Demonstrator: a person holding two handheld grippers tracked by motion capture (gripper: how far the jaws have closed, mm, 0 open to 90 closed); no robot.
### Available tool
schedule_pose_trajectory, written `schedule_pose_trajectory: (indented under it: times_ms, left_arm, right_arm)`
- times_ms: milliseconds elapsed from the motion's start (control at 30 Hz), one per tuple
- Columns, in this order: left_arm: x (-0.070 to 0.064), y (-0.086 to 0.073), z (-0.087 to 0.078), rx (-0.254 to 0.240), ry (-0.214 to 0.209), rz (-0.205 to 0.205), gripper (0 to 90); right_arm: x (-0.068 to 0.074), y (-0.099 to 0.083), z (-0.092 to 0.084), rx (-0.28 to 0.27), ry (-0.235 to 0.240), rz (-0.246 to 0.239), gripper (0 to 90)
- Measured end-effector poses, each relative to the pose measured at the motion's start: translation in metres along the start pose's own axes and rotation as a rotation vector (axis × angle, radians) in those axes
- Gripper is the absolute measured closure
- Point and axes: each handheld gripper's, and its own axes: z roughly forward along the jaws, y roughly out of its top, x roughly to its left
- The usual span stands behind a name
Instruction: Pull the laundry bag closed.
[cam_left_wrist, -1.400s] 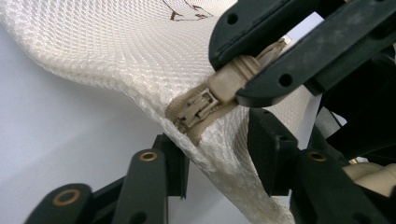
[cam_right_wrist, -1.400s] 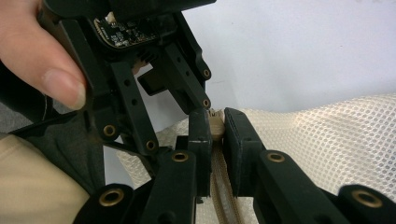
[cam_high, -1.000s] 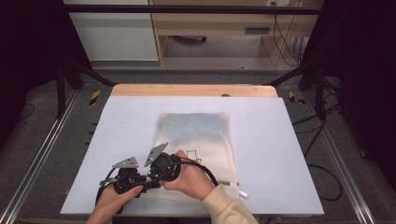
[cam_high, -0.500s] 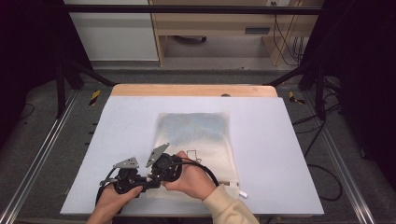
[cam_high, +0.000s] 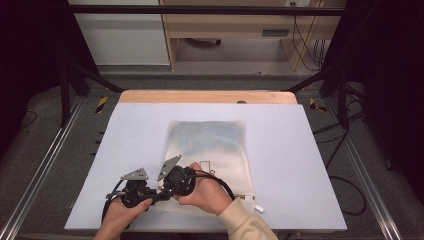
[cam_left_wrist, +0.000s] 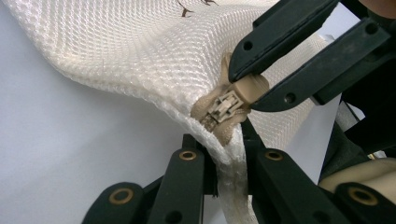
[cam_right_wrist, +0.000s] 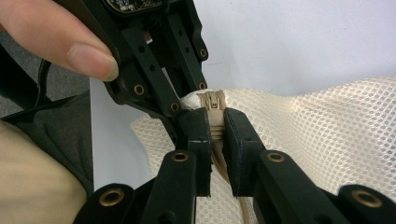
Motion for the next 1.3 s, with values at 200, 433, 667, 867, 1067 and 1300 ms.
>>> schedule_pose_trajectory:
  times_ms: [200, 433, 667, 867, 1067, 1300]
  left_arm:
    - [-0.0006, 0.0000, 0.0007, 0.003, 0.003, 0.000, 84.0]
    - [-0.0009, 0.0002, 0.0002, 0.003, 0.006, 0.002, 84.1]
    - [-0.0019, 0.0007, 0.0002, 0.008, 0.018, 0.011, 84.3]
    - [-0.0029, 0.0011, 0.0003, 0.010, 0.027, 0.012, 84.4]
    - [-0.0019, 0.0020, -0.0032, -0.001, 0.044, 0.009, 85.0]
    - [-0.0012, 0.0025, -0.0054, -0.016, 0.036, 0.007, 85.1]
  right_arm:
    - [0.0006, -0.0006, 0.0004, 0.004, -0.002, -0.010, 81.9]
    - [0.0020, -0.0001, -0.0011, 0.015, -0.004, -0.012, 82.0]
    - [0.0026, -0.0006, -0.0006, 0.029, -0.010, -0.013, 82.1]
    - [0.0032, -0.0016, 0.0000, 0.033, -0.009, -0.016, 82.2]
    - [0.0056, 0.0005, -0.0066, 0.041, -0.021, -0.023, 82.2]
    - [0.0041, -0.0031, -0.0068, 0.048, -0.038, -0.029, 82.3]
